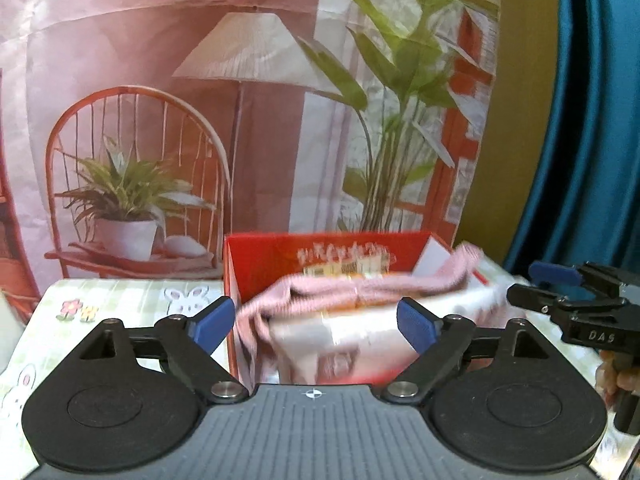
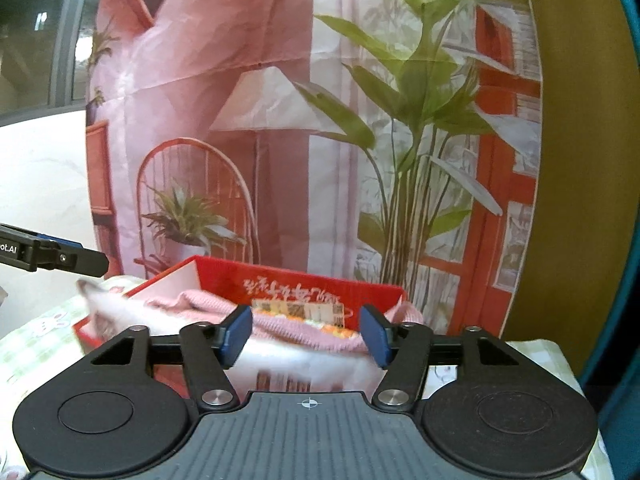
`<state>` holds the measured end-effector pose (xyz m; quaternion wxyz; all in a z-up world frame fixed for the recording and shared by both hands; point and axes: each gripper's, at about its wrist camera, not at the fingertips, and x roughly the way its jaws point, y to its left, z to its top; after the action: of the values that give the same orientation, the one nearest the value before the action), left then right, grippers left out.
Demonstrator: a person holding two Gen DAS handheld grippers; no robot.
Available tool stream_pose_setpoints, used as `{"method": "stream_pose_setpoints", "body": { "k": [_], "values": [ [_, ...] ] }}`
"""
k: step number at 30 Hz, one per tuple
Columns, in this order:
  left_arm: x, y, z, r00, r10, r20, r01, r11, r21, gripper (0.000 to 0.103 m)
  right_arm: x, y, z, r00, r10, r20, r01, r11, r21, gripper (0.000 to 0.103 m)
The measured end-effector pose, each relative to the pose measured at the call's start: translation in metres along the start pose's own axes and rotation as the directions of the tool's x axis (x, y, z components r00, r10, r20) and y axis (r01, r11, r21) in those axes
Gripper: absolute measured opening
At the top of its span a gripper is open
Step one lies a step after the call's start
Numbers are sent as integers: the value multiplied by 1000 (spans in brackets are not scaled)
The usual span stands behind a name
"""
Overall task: Organize soft objects
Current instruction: 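Move the left gripper to the green tasselled pouch and close on it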
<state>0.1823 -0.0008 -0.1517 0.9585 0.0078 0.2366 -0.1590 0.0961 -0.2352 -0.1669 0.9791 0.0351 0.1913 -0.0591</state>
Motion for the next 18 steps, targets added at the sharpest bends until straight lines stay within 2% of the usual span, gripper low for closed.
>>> {"method": "stream_pose_setpoints", "body": {
  "k": [8,13,18],
  "values": [
    [-7,-8,-52,996,-18,-84,17,1000,-16,90,-41,0,-55,997,17,-80,-17,1000,3,62],
    [7,-15,-75,988,-44,-145,39,998,-39,89,-41,1,-94,982,24,-185,-23,1000,7,62],
    [21,-30,-82,980,-90,-176,84,996,-40,88,-31,1,-119,966,44,-256,-38,999,31,62]
  ]
}}
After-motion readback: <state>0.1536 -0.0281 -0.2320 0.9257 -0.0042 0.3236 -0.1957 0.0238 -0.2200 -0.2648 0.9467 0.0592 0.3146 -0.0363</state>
